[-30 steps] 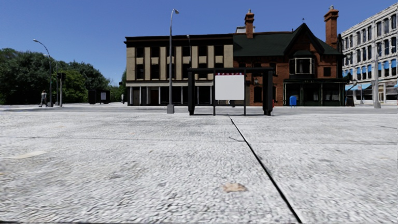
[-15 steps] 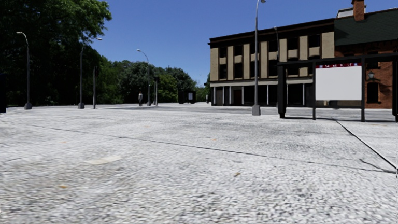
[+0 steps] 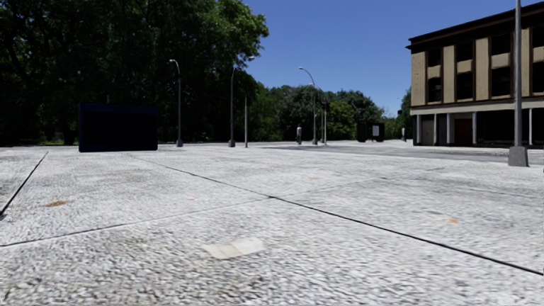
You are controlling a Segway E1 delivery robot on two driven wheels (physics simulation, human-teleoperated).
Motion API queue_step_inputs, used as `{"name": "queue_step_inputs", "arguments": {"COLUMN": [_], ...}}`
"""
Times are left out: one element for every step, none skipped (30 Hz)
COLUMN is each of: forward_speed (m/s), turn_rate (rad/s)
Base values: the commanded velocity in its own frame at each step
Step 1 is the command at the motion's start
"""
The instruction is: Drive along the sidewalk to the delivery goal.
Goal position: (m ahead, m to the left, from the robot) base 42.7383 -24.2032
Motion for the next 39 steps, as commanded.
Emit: {"name": "queue_step_inputs", "arguments": {"forward_speed": [2.0, 2.0, 2.0, 2.0, 2.0, 2.0, 2.0, 2.0, 2.0, 2.0, 2.0, 2.0, 2.0, 2.0, 2.0, 2.0, 2.0, 2.0, 2.0, 2.0, 2.0, 2.0, 2.0, 2.0, 2.0, 2.0, 2.0, 2.0, 2.0, 2.0, 2.0, 2.0, 2.0, 2.0, 2.0, 2.0, 2.0, 2.0, 2.0], "turn_rate": [0.0, 0.0, 0.0, 0.0, 0.0, 0.0, 0.0, 0.0, 0.0, 0.0, 0.0, 0.0, 0.0, 0.0, 0.0, 0.0, 0.0, 0.0, 0.0, 0.0, 0.0, 0.0, 0.0, 0.0, 0.0, 0.0, 0.0, 0.0, 0.0, 0.0, 0.0, 0.0, 0.0, 0.0, 0.0, 0.0, 0.0, 0.0, 0.0]}}
